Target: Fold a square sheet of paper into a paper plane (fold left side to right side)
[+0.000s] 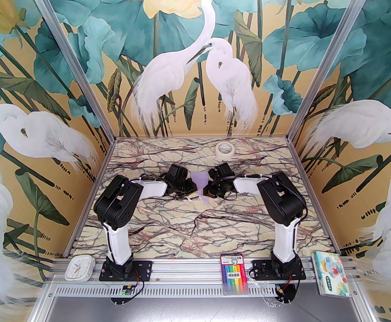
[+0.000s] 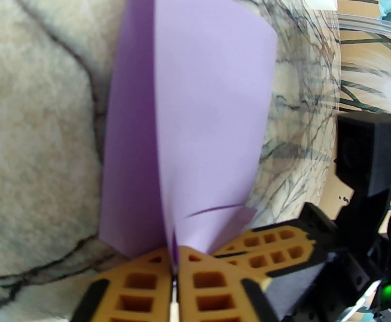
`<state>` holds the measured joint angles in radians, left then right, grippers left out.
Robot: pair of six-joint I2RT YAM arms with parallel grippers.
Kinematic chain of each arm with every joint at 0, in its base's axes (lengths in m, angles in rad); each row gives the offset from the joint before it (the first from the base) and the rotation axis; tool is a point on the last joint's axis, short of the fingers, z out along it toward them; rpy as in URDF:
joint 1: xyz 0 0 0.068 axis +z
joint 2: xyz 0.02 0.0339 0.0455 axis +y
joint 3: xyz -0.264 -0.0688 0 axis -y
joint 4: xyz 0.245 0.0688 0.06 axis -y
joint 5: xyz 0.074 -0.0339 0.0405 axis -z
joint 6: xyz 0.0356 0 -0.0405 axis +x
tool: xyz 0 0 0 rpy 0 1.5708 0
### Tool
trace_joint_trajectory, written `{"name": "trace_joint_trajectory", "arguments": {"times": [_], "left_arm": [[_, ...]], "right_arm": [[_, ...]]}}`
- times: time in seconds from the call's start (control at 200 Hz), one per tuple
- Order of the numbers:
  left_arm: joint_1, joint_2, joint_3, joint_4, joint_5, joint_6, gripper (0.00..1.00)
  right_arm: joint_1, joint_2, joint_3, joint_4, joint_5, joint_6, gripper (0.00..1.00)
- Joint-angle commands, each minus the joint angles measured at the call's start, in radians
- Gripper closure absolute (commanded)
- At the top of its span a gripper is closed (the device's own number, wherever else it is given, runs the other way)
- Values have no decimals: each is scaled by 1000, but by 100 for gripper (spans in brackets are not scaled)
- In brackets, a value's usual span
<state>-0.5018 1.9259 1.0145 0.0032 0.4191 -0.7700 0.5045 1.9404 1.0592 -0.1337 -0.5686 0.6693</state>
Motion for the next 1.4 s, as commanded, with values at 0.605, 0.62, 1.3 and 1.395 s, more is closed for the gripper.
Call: {"name": "trace_joint_trajectory", "arguments": {"times": [0.605,0.62,1.3,1.395], "left_arm": [[-47,-25,155,-309,-152,80,94],[-48,-24,156,-313,-152,82,94],[-50,-17,175,-327,-142,87,93],[-49,-18,186,-337,-144,88,87]], "right_arm": [[40,-138,-63,18,230,38,100],[40,-130,-58,14,230,37,100],[16,50,71,-50,204,0,100],[17,60,69,-64,207,-2,100]]}}
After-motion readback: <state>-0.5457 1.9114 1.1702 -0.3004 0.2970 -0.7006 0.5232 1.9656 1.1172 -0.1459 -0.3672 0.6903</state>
